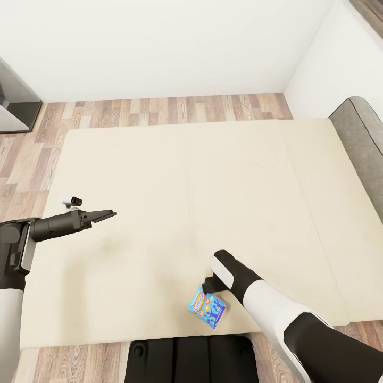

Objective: Put all the toys in the child's room - the three board games (two on the bed and one on the table), the two jigsaw puzzles on the table, and the tennis ball on the table - inside the toy box on the table in the child's room.

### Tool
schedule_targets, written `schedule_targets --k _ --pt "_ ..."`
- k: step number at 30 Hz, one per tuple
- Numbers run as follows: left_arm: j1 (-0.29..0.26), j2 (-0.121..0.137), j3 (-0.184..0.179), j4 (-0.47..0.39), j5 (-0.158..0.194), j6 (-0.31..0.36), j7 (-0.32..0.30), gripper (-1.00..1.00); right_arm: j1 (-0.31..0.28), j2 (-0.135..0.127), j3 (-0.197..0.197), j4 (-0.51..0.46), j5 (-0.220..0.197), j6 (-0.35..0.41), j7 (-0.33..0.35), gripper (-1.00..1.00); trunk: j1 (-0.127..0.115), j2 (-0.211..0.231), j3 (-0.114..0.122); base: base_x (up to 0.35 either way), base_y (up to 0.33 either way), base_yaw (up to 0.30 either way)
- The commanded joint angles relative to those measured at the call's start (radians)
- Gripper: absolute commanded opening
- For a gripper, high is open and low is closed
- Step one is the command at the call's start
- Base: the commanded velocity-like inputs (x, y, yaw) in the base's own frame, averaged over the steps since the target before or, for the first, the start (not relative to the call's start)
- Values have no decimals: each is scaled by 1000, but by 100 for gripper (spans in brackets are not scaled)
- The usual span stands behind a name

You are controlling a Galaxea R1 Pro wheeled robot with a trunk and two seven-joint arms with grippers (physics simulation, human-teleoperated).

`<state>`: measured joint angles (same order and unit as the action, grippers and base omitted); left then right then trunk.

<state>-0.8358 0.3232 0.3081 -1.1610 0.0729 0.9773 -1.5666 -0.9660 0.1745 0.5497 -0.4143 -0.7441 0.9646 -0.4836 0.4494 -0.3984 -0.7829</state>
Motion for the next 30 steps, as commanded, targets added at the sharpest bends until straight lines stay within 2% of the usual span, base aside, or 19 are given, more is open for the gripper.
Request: schedule_targets --k 1,14,18,24,30 --pt "0 0 0 0 -1 11 -4 100 -1 0 6 0 -10 -8 -9 100 1 -2 -1 0 0 0" --pt "0 0 0 0 -1 11 -4 100 0 0 8 18 -10 -117 -5 100 1 -2 -1 0 0 0" --pt "0 0 0 0 -1 11 -4 100 0 0 12 33 -12 -127 -4 100 1 -2 -1 0 0 0" --pt "0 0 0 0 -1 11 -4 100 0 0 53 39 -13 -131 -3 100 1 -2 -1 0 0 0" --pt "0 0 0 0 -1 11 -4 100 0 0 69 40 -15 -132 -3 100 1 -2 -5 0 0 0"
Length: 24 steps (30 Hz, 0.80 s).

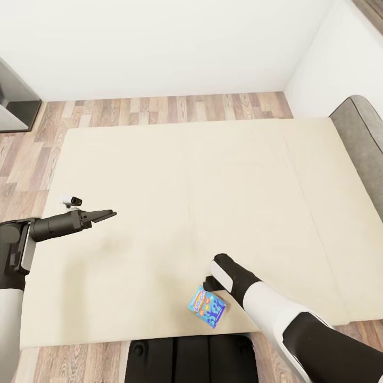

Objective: Put all the toys in the child's room - the three board games (two on the bed and one on the table), the two jigsaw puzzles on the table, and the tennis ball on the table - inside the toy box on the table in the child's room.

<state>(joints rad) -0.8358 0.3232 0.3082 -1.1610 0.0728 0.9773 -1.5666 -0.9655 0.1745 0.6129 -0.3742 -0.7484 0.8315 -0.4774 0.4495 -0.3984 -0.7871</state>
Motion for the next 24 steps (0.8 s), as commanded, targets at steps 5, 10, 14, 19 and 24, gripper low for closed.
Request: schedule_targets --k 5,10,14,19,24 --pt "0 0 0 0 -1 11 -4 100 -1 0 9 0 -11 1 -9 100 1 -2 -8 0 0 0" --pt "0 0 0 0 -1 11 -4 100 -1 0 12 0 -11 2 -7 100 1 -2 -16 0 0 23" --pt "0 0 0 0 -1 11 -4 100 -1 0 16 -2 -11 4 2 100 1 -2 -22 0 0 60" --pt "0 0 1 -1 -1 11 -4 100 -1 0 17 -6 -11 5 49 100 1 -2 -30 0 0 73" --pt "0 0 3 0 -1 11 -4 100 -1 0 23 -8 -11 5 89 100 1 -2 -36 0 0 78"
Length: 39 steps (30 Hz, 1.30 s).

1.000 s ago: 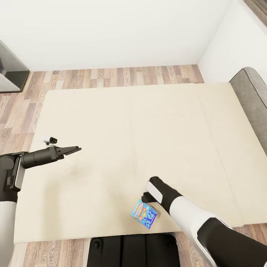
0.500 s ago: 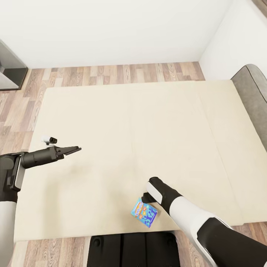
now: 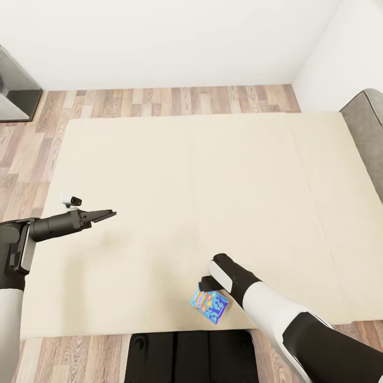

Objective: Put all the toys in the child's room - the three board games (two on the bed and one on the table), the two jigsaw puzzles on the table, and the tennis ball on the table - inside the toy box on the table in the child's room.

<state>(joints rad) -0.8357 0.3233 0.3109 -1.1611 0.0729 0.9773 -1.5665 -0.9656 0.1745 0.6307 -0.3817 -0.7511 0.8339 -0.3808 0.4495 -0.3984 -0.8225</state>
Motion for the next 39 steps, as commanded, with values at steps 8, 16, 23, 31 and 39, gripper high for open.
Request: schedule_targets --k 8,16,23,31,39 --pt "0 0 0 0 -1 11 -4 100 -1 0 14 -1 -9 4 6 100 1 -2 -6 0 0 35" --pt "0 0 0 0 -1 11 -4 100 -1 0 15 5 -9 7 6 100 1 -2 -7 0 0 3" --pt "0 0 0 0 -1 11 -4 100 -1 0 15 6 -8 5 6 100 1 -2 -7 0 0 0" --pt "0 0 0 0 -1 11 -4 100 -1 0 19 6 -8 4 6 100 1 -2 -7 0 0 0" --pt "0 0 0 0 -1 11 -4 100 -1 0 20 6 -8 2 6 100 1 -2 -7 0 0 0"
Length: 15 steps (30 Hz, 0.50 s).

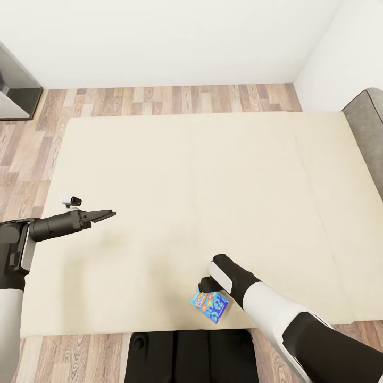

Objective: Put all the toys in the child's room - the three board games (two on the bed and one on the table), the two jigsaw puzzles on the table, and the tennis ball on the table - inside the toy box on the table in the child's room.

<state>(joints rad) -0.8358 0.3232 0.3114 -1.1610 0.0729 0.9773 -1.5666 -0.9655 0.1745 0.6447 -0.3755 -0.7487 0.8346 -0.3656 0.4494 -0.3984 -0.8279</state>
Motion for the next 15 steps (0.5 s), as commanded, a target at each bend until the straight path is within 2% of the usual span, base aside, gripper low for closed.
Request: schedule_targets --k 1,15 --pt "0 0 0 0 -1 11 -4 100 -1 0 6 0 -11 1 -9 100 1 -2 -1 0 0 0" --pt "0 0 0 0 -1 11 -4 100 -1 0 6 0 -12 4 -6 100 1 -2 -1 0 0 0"
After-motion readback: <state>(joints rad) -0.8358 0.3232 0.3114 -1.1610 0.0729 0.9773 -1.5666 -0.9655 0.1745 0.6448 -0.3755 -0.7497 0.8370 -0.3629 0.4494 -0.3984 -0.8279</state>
